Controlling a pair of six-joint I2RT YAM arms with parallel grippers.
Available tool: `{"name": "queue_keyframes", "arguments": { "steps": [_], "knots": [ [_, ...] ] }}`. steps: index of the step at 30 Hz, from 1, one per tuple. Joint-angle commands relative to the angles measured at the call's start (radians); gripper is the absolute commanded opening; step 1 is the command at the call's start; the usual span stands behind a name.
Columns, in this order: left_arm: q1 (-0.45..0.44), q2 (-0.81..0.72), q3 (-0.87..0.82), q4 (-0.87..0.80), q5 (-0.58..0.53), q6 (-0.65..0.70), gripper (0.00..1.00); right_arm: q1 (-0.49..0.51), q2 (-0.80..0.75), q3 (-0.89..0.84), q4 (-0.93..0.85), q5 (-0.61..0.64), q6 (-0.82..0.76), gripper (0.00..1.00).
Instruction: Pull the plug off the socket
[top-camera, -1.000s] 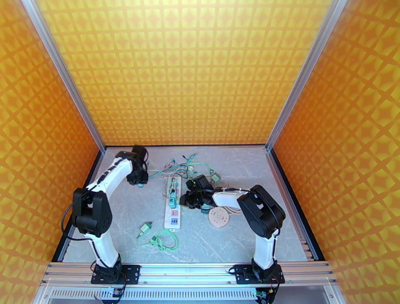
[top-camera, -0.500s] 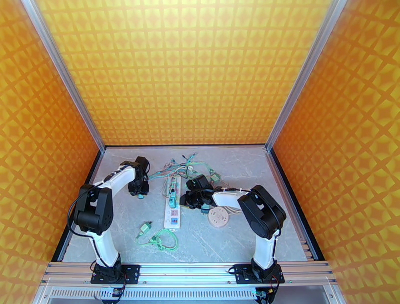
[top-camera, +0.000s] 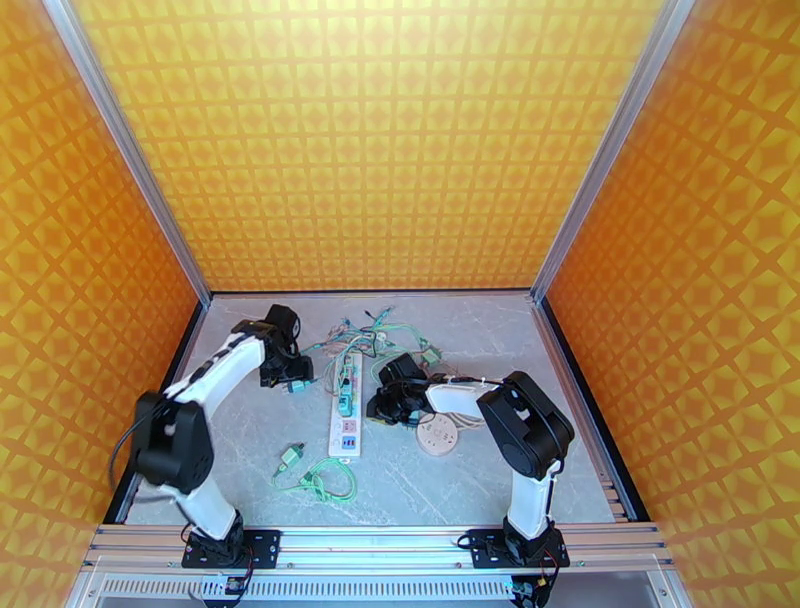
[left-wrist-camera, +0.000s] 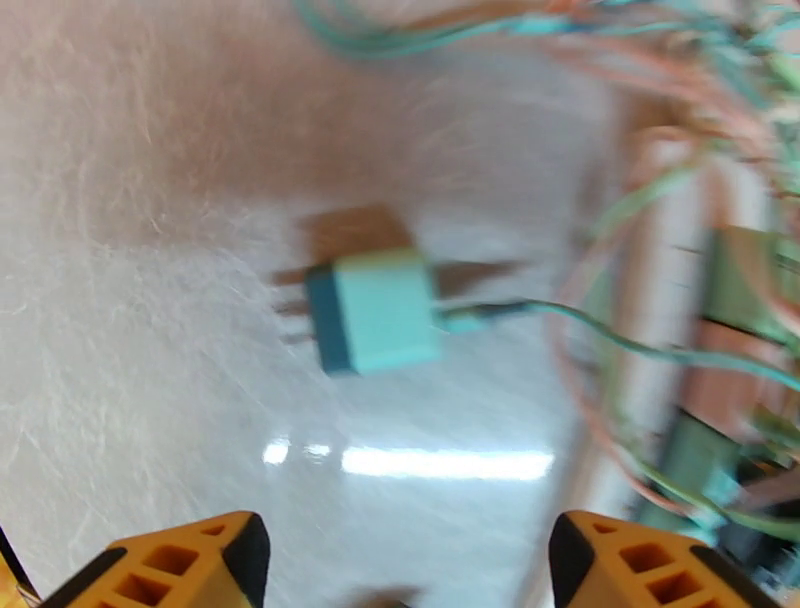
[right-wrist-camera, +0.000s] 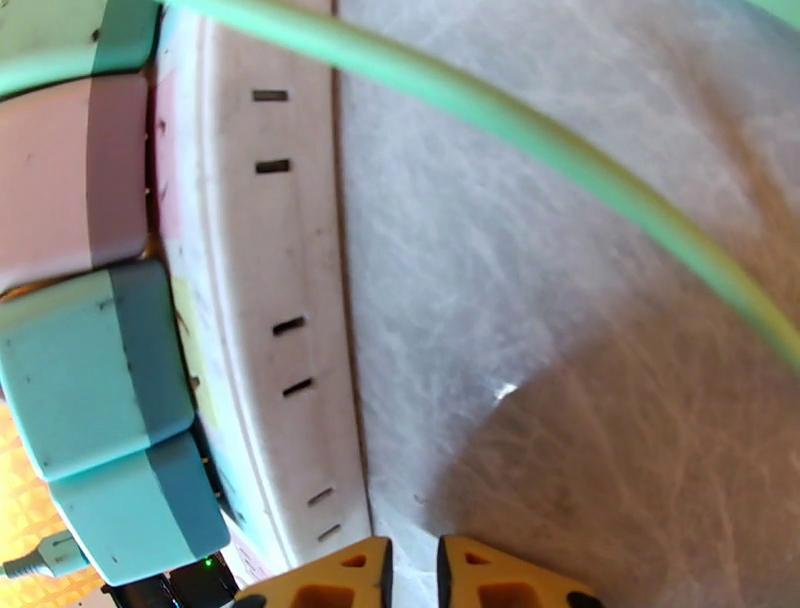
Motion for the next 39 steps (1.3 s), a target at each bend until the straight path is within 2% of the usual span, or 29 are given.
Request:
{"name": "queue_keyframes", "arguments": {
  "steps": [1,9,13,17,22,30,39],
  "knots": [
    [-0.058,-0.092,-0.064,0.006,0.029,-0.085,0.75,0.002,0.005,-0.012,-0.009,0.016,-0.006,0.2],
    [-0.252,-0.273,-0.267,0.166,0.023,-0.297,0.71,0.001,-0.034,-0.01,-0.008,0.018,-0.011,0.2],
    [-0.323,-0.258,-0.31,0.245,0.017,-0.349,0.7,0.001,-0.072,-0.014,-0.002,0.024,-0.014,0.21],
    [-0.358,-0.157,-0.26,0.251,-0.004,-0.344,0.67,0.001,-0.105,-0.029,0.002,0.05,-0.016,0.24],
    [-0.36,-0.044,-0.207,0.24,-0.047,-0.331,0.65,0.0,-0.124,-0.047,0.013,0.059,-0.01,0.28],
    [-0.36,0.053,-0.177,0.269,-0.058,-0.314,0.61,-0.002,-0.129,-0.046,0.014,0.057,-0.008,0.28],
    [-0.405,0.109,-0.147,0.272,-0.058,-0.283,0.4,-0.002,-0.08,-0.008,0.022,0.037,-0.008,0.28]
  ]
}}
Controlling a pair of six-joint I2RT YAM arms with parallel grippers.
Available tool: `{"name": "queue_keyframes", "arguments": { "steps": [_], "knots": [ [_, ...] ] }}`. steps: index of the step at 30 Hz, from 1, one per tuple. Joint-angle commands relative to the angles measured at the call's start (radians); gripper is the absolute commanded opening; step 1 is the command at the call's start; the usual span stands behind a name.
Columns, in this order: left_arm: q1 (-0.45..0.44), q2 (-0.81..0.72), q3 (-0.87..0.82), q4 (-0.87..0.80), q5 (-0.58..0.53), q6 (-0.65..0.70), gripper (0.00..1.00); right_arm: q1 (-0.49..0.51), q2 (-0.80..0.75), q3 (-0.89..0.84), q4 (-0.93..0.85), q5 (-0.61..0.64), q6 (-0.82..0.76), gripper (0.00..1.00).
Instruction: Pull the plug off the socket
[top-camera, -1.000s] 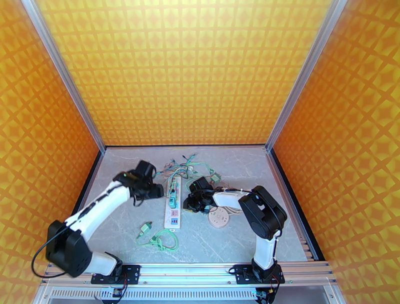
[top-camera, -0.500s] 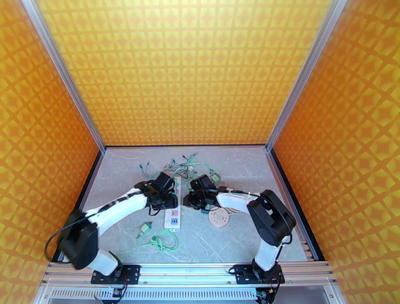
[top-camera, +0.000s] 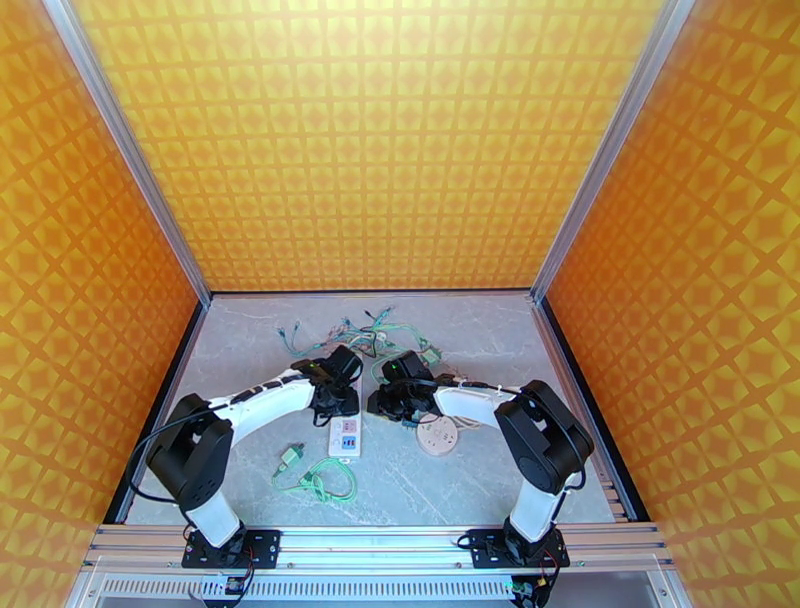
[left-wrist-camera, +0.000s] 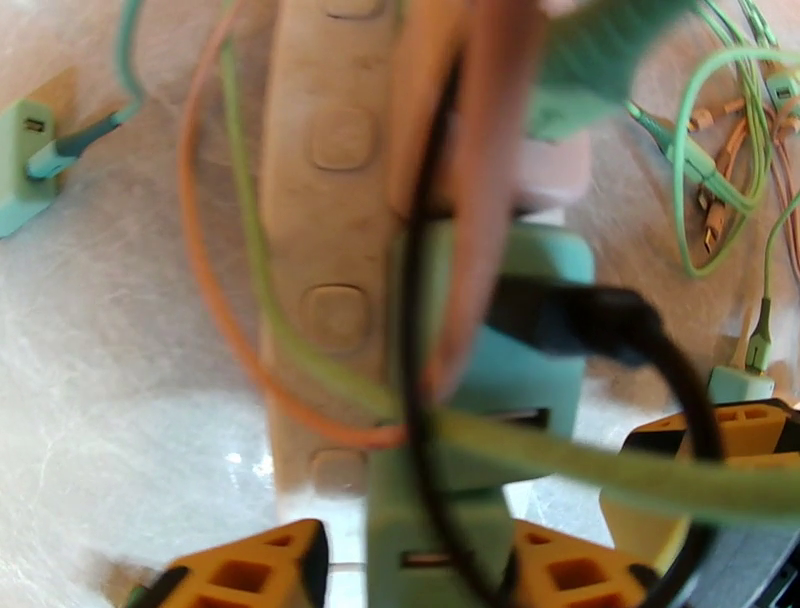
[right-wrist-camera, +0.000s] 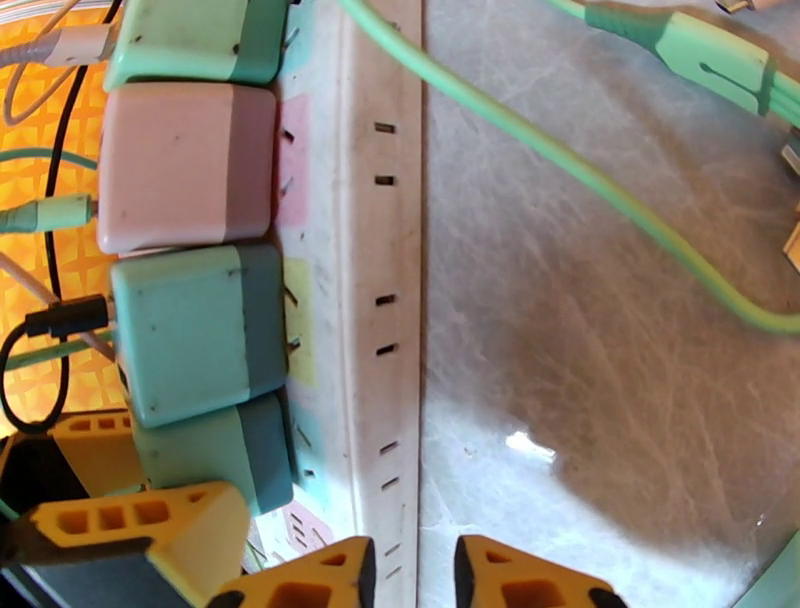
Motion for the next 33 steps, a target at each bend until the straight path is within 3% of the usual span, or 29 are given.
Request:
{"name": "queue_keyframes", "arguments": {
  "steps": [1,3,8,17,27,33],
  "knots": [
    [-0.018,0.027,0.041,-0.005,-0.014,0.038,0.38,-0.001,0.034,0.04,0.02,-0.009,-0.008,0.28],
    [-0.024,0.037,0.046,-0.02,-0.014,0.048,0.3,-0.001,0.052,0.057,0.024,-0.021,-0.006,0.29],
    [-0.048,0.033,0.038,-0.052,-0.015,0.075,0.22,0.0,0.097,0.08,0.073,-0.059,0.018,0.3],
    [-0.078,0.042,0.047,-0.083,-0.015,0.106,0.22,0.003,0.177,0.1,0.169,-0.135,0.069,0.32],
    [-0.065,0.032,0.128,-0.135,0.006,0.173,0.2,0.006,0.21,0.023,0.13,-0.073,0.068,0.22],
    [-0.036,0.033,0.141,-0.11,0.082,0.123,0.18,0.008,0.215,-0.021,0.116,-0.034,0.066,0.21]
  ]
}}
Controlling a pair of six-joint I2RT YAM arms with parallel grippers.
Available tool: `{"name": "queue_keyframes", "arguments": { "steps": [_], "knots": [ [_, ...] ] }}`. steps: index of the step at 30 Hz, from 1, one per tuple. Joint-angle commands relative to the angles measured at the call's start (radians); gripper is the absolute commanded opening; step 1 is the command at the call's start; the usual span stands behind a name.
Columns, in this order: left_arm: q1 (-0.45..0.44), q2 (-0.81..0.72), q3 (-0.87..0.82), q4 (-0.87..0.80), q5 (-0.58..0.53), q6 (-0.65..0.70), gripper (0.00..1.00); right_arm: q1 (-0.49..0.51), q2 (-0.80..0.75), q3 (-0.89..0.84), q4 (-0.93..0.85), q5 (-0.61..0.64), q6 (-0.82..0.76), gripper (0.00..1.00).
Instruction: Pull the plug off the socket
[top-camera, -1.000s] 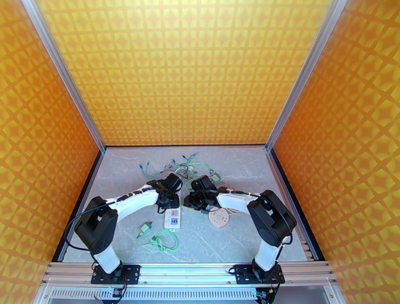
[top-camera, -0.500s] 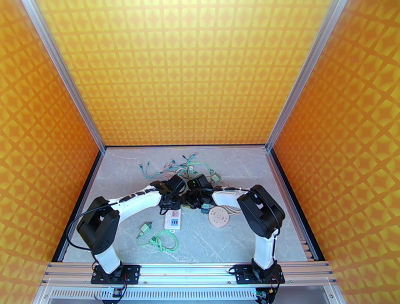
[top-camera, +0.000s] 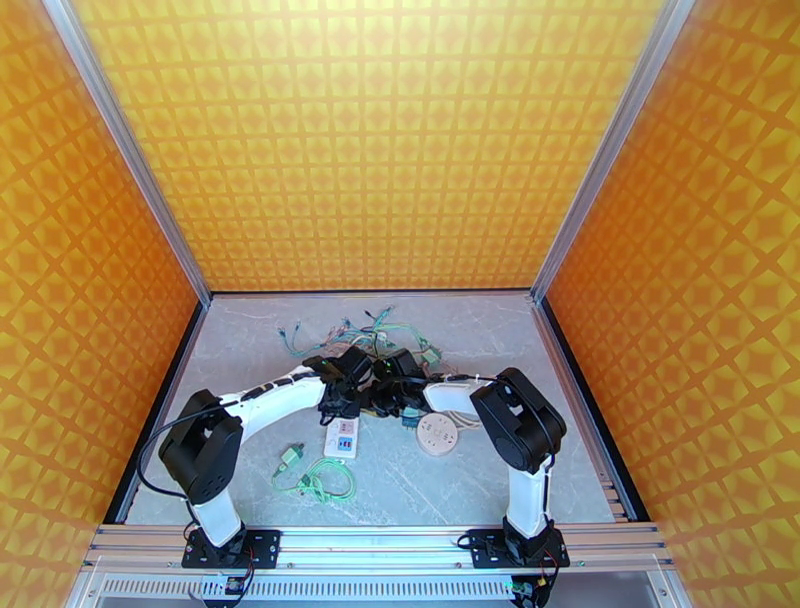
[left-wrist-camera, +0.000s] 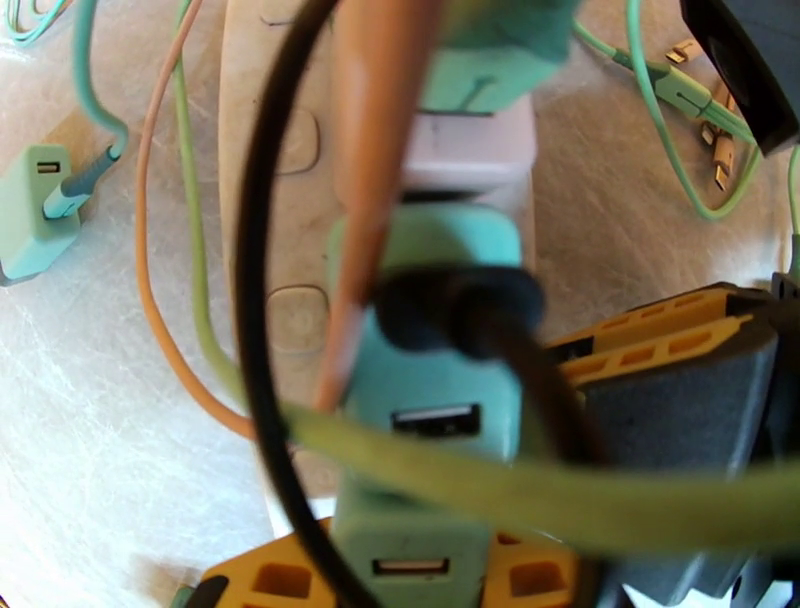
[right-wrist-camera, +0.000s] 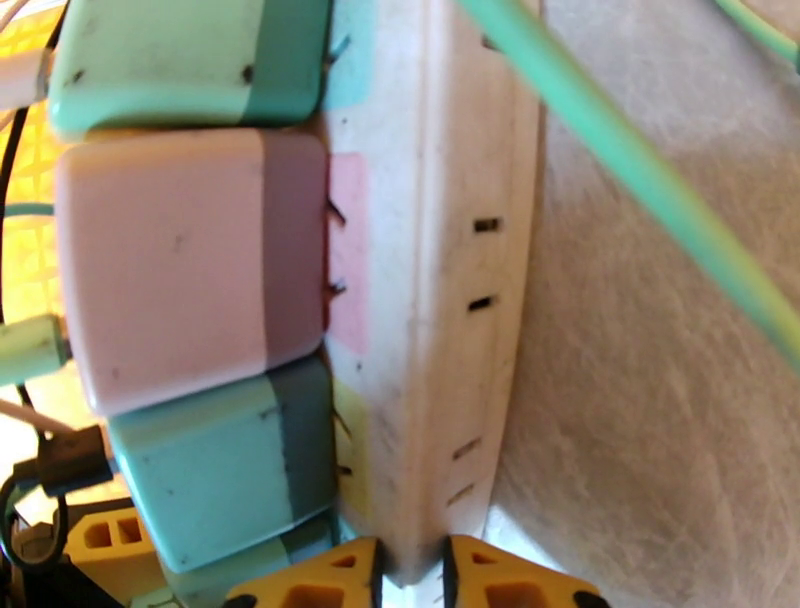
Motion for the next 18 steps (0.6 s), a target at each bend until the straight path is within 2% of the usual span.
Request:
{"name": "queue_keyframes", "arguments": {
  "steps": [1,8,18],
  "knots": [
    [0.001,-0.014,0.039,0.027,0.143,-0.01,0.18,0.014,0.059,-0.06,-0.096,0.117,0.008,0.2],
    [0.026,-0.026,0.042,0.02,0.164,-0.039,0.17,0.015,0.052,-0.046,-0.167,0.145,-0.027,0.2],
    [0.027,-0.037,0.155,-0.141,0.075,0.017,0.19,0.015,0.047,-0.028,-0.206,0.165,-0.043,0.2]
  ]
}}
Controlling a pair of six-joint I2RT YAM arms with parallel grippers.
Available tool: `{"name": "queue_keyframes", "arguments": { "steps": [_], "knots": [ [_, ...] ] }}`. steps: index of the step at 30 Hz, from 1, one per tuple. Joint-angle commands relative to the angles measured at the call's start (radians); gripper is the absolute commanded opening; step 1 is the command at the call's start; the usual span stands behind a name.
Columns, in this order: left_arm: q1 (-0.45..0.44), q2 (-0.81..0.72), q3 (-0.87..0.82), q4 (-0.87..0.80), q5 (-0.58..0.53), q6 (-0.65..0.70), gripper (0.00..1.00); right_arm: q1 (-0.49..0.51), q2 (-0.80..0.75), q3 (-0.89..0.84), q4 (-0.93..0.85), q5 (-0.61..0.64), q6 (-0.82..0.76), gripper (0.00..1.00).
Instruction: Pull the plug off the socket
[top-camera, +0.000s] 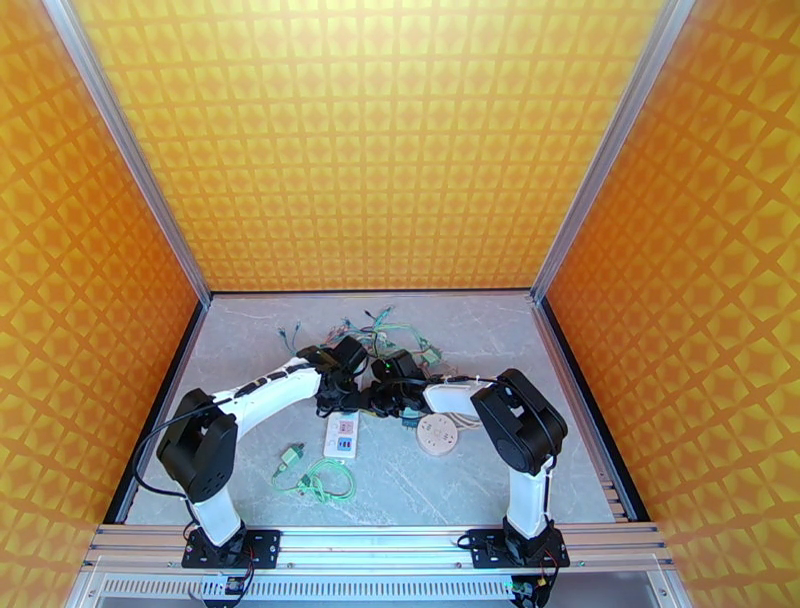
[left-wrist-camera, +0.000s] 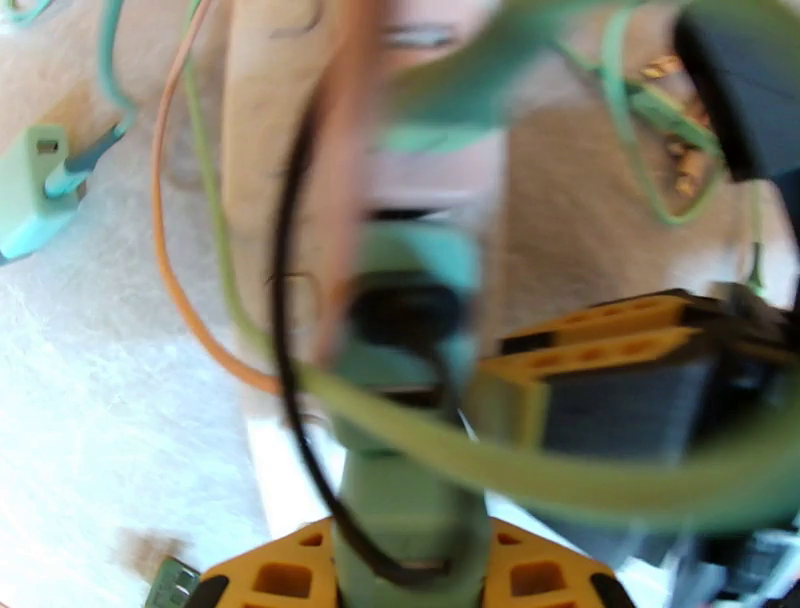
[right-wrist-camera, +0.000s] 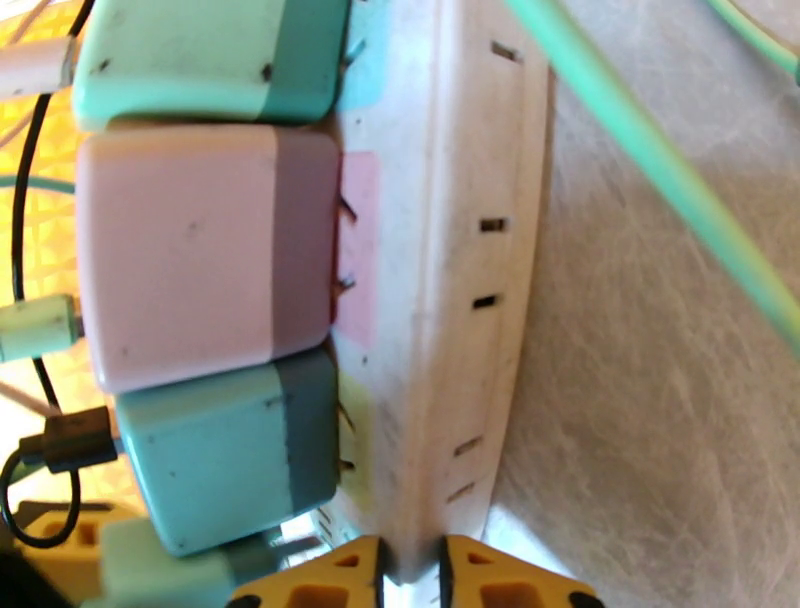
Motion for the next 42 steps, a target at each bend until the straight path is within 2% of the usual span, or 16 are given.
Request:
{"name": "queue_keyframes", "arguments": {
  "steps": [1,7,14,16,20,26,32,38,42],
  "knots": [
    [-0.004,-0.038,0.073,-0.066,-0.004,0.051,0.19,0.006,0.055,-0.035,-0.181,0.135,-0.025,0.2],
    [-0.003,-0.047,0.124,-0.136,-0.015,0.096,0.2,0.006,0.031,-0.018,-0.184,0.128,-0.031,0.2],
    [0.018,-0.087,0.145,-0.234,-0.1,0.173,0.2,0.003,-0.056,-0.017,-0.189,0.179,-0.062,0.22],
    [0.061,-0.112,0.144,-0.243,-0.1,0.198,0.21,0.0,-0.084,-0.017,-0.184,0.185,-0.068,0.24],
    [0.103,-0.15,0.145,-0.25,-0.101,0.231,0.21,-0.003,-0.15,-0.01,-0.181,0.203,-0.088,0.33],
    [0.11,-0.161,0.167,-0.267,-0.102,0.286,0.21,-0.011,-0.277,0.003,-0.233,0.279,-0.135,0.46],
    [0.182,-0.184,0.116,-0.255,-0.106,0.313,0.22,-0.025,-0.433,-0.057,-0.267,0.377,-0.141,0.56],
    [0.302,-0.176,0.067,-0.215,-0.107,0.374,0.22,-0.032,-0.594,-0.147,-0.304,0.486,-0.12,0.83],
    [0.379,-0.145,0.044,-0.164,-0.118,0.416,0.23,-0.034,-0.69,-0.191,-0.342,0.55,-0.105,0.94]
  ]
}}
